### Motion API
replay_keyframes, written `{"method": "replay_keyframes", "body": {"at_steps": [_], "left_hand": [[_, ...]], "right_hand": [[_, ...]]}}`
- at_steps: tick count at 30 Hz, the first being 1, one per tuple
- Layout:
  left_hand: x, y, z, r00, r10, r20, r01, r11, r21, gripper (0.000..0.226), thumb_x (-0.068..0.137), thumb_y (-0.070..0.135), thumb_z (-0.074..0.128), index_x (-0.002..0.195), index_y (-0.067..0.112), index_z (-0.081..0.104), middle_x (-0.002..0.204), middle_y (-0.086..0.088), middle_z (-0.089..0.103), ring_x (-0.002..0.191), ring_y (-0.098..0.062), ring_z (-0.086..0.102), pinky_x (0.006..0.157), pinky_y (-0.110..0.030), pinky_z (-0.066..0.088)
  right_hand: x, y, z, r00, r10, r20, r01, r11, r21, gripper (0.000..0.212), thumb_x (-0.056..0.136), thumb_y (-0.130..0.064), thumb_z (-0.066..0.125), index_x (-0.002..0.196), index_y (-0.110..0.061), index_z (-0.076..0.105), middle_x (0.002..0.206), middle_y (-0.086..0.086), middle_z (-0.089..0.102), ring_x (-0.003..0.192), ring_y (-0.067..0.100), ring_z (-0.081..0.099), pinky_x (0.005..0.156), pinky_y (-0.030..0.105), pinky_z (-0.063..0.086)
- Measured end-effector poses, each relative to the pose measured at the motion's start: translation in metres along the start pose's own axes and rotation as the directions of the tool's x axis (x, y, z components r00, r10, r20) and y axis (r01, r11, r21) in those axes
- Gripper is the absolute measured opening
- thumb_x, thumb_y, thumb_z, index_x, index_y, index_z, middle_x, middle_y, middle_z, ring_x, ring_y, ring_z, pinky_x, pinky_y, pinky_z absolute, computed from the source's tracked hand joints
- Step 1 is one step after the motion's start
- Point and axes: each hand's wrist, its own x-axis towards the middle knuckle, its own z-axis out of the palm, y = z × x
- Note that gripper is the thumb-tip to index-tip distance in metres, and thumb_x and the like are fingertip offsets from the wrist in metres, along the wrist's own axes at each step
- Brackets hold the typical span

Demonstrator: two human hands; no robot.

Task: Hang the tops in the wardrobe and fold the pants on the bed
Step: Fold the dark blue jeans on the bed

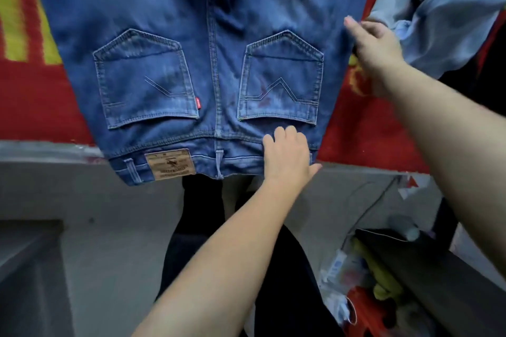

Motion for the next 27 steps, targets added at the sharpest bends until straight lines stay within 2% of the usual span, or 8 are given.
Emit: {"method": "replay_keyframes", "body": {"at_steps": [5,8,10,13,16,19,24,27], "left_hand": [[0.014,0.007,0.002,0.999,-0.046,0.015,0.047,0.999,-0.017,0.058,0.073,0.061,0.067,0.111,0.018,0.062,0.111,-0.004,0.055,0.104,-0.025,0.047,0.081,-0.041,0.034],[0.012,-0.008,-0.017,0.99,0.006,0.141,0.029,0.968,-0.248,0.038,0.076,0.049,0.064,0.101,0.02,0.063,0.106,-0.004,0.058,0.103,-0.025,0.05,0.082,-0.038,0.04],[0.004,-0.024,-0.038,0.964,0.018,0.265,0.137,0.822,-0.553,0.016,0.074,0.033,0.068,0.08,0.022,0.057,0.084,0.0,0.063,0.08,-0.019,0.056,0.07,-0.031,0.044],[-0.017,-0.058,-0.069,0.907,0.122,0.404,0.311,0.453,-0.836,0.022,0.074,0.004,0.071,0.07,0.018,0.055,0.059,0.002,0.062,0.051,-0.012,0.054,0.053,-0.024,0.043],[-0.048,-0.11,-0.091,0.894,0.193,0.403,0.356,0.238,-0.904,0.026,0.081,-0.001,0.075,0.073,0.02,0.06,0.061,0.012,0.058,0.058,-0.002,0.053,0.055,-0.016,0.04],[-0.078,-0.167,-0.097,0.908,0.135,0.396,0.395,0.035,-0.918,0.009,0.086,0.004,0.071,0.094,0.008,0.069,0.088,0.0,0.066,0.084,-0.01,0.061,0.074,-0.02,0.05],[-0.106,-0.257,-0.084,0.915,-0.242,0.322,0.363,0.144,-0.921,0.012,0.087,0.009,0.073,0.098,0.013,0.068,0.082,0.001,0.062,0.071,-0.008,0.053,0.055,-0.014,0.044],[-0.11,-0.295,-0.063,0.867,-0.357,0.347,0.444,0.24,-0.863,0.03,0.087,0.015,0.075,0.114,0.007,0.067,0.096,-0.009,0.067,0.079,-0.014,0.057,0.063,-0.022,0.046]], "right_hand": [[-0.003,0.004,-0.002,0.992,-0.048,0.116,0.062,0.991,-0.117,0.022,0.094,-0.035,0.067,0.105,-0.017,0.07,0.101,0.0,0.071,0.079,0.007,0.062,0.074,0.026,0.051],[-0.01,-0.01,-0.003,0.99,0.031,0.138,-0.023,0.998,-0.059,0.008,0.097,-0.027,0.063,0.097,-0.02,0.066,0.102,-0.001,0.069,0.076,0.007,0.063,0.065,0.024,0.053],[-0.015,-0.026,-0.001,0.984,0.093,0.153,-0.1,0.994,0.041,0.003,0.095,-0.019,0.062,0.092,-0.02,0.063,0.094,-0.004,0.069,0.07,0.004,0.063,0.053,0.018,0.05],[-0.029,-0.07,0.005,0.983,0.109,0.15,-0.133,0.978,0.162,0.003,0.093,-0.02,0.063,0.095,-0.02,0.06,0.079,-0.007,0.065,0.06,0.004,0.061,0.05,0.017,0.045],[-0.039,-0.124,0.028,0.994,-0.044,0.101,0.026,0.985,0.169,0.009,0.089,-0.014,0.061,0.095,-0.02,0.059,0.092,0.001,0.068,0.079,0.016,0.066,0.063,0.028,0.051],[-0.061,-0.172,0.077,0.966,-0.224,0.132,0.205,0.968,0.148,0.014,0.088,-0.011,0.057,0.099,-0.019,0.058,0.101,0.003,0.068,0.093,0.021,0.066,0.08,0.033,0.053],[-0.107,-0.217,0.184,0.867,-0.406,0.289,0.405,0.912,0.067,0.02,0.087,-0.015,0.053,0.106,-0.019,0.058,0.109,-0.004,0.068,0.106,0.017,0.061,0.095,0.03,0.047],[-0.128,-0.222,0.248,0.806,-0.434,0.402,0.481,0.876,-0.018,0.033,0.088,-0.02,0.05,0.119,-0.015,0.058,0.118,-0.004,0.068,0.114,0.021,0.059,0.096,0.031,0.045]]}}
